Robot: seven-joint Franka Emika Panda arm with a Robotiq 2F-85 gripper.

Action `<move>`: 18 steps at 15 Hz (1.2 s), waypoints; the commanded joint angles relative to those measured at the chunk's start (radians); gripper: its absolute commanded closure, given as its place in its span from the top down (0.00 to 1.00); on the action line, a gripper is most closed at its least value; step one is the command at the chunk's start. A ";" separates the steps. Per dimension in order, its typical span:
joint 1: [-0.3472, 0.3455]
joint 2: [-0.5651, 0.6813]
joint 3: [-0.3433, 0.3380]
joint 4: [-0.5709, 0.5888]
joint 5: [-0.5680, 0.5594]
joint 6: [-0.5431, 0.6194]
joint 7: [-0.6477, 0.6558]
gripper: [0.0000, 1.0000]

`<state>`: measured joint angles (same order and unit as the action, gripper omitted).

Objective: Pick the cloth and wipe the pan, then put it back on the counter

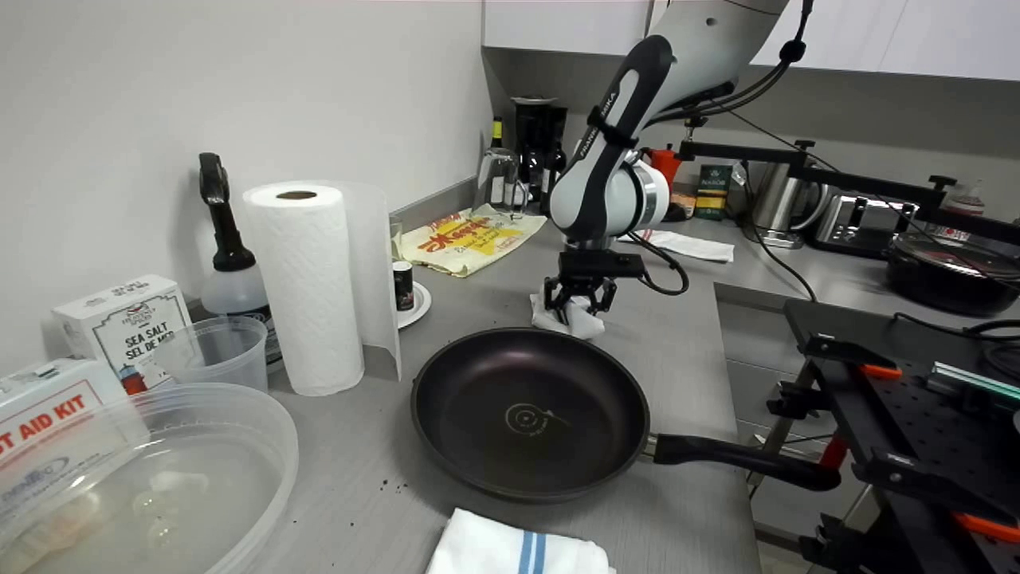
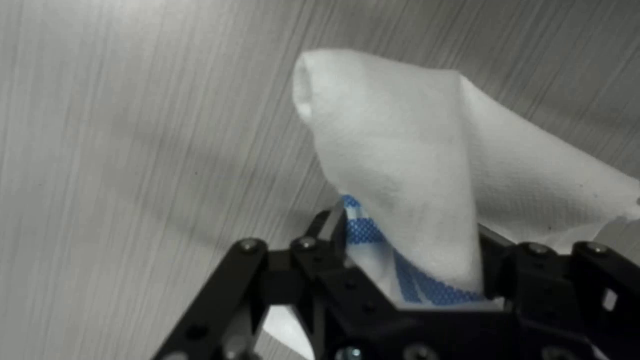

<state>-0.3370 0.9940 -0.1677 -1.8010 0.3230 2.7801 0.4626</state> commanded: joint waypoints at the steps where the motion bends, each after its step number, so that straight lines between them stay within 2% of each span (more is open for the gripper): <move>1: -0.004 -0.004 0.011 0.003 0.027 -0.016 -0.045 0.65; 2: -0.003 -0.009 0.011 -0.003 0.026 -0.013 -0.050 0.66; 3: -0.001 -0.013 0.010 -0.006 0.025 -0.012 -0.053 0.71; 6: 0.000 -0.023 0.013 -0.013 0.025 -0.011 -0.063 0.94; 8: 0.000 -0.026 0.015 -0.016 0.025 -0.010 -0.068 1.00; 11: 0.002 -0.030 0.021 -0.023 0.026 -0.008 -0.072 1.00; 12: 0.002 -0.033 0.023 -0.026 0.027 -0.006 -0.074 0.97; 15: 0.001 -0.045 0.033 -0.039 0.028 -0.001 -0.083 0.71; 17: 0.001 -0.053 0.036 -0.045 0.028 0.003 -0.091 0.58; 18: 0.000 -0.057 0.038 -0.047 0.028 0.002 -0.095 0.49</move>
<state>-0.3357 0.9791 -0.1415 -1.8078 0.3230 2.7807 0.4107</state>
